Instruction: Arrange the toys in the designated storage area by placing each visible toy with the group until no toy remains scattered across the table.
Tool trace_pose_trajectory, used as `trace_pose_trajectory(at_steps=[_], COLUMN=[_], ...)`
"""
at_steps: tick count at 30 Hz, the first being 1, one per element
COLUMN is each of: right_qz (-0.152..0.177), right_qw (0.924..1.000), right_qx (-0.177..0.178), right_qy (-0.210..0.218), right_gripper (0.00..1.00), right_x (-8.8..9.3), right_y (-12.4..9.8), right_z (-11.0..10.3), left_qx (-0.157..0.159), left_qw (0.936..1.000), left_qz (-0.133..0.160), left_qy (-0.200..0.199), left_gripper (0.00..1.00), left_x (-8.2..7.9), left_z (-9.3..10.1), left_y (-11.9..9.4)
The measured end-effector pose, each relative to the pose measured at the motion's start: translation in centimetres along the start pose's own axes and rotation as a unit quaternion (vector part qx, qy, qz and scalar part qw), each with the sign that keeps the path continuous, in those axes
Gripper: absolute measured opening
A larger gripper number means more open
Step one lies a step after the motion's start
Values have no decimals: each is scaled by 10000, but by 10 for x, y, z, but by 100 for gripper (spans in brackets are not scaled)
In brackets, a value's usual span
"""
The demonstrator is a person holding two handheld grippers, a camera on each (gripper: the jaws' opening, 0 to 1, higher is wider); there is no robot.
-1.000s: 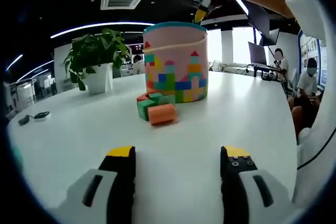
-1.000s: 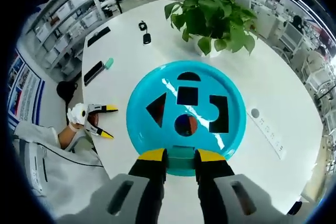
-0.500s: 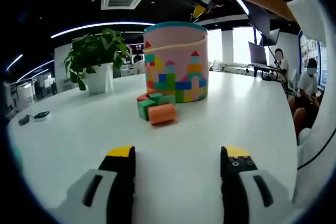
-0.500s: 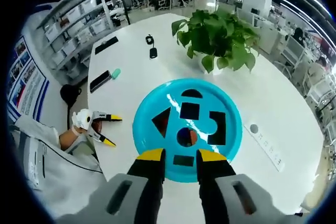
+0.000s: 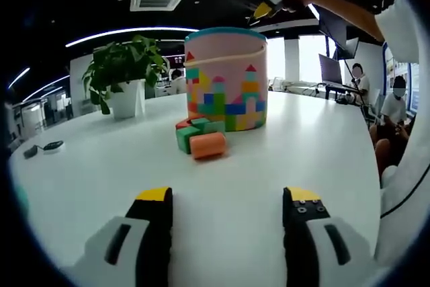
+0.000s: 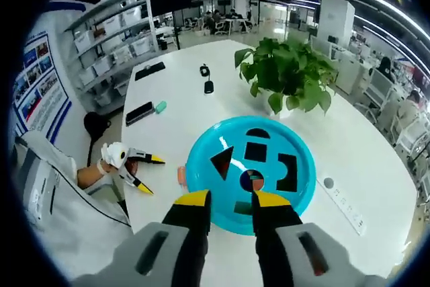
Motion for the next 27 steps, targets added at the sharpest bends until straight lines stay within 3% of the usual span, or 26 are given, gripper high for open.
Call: trace_pose_trajectory(at_steps=[6,11,18,23,27], right_qz=[783,1102,1406,1542,1768], right_qw=[9964,9929,9862,9838,9805], right_qx=[-66,-181,-291,-373,-240], right_qy=[-307,-414,-829,-833,-821], right_gripper=[25,25,26,27,27], right_x=[-10,-2,18,43,57], right_y=[0,-3,4,18,28], right_z=[-27,-53,-88,-108,-113], left_qx=[3,15,27,29,48], left_qw=[10000,10000,10000,10000,10000], left_qz=[-2,-7,-11,-19,-22], left_qy=[-7,-15,-23,-40,-45], left_gripper=[68,68,68,68,68], left_x=[0,0,0,0,0], left_z=[0,0,1,1,1], left_y=[0,0,0,0,1])
Point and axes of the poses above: the point that each gripper's makers call its tool centre point, and the gripper's own axes: y roughly forward along the fingers, z roughly to its right, x roughly out of its underside, the point moved 1 cm from there along -y, roughly backward along the fingers, and after that the axes turned 3 degrees about -x, right-handed, at the moved point
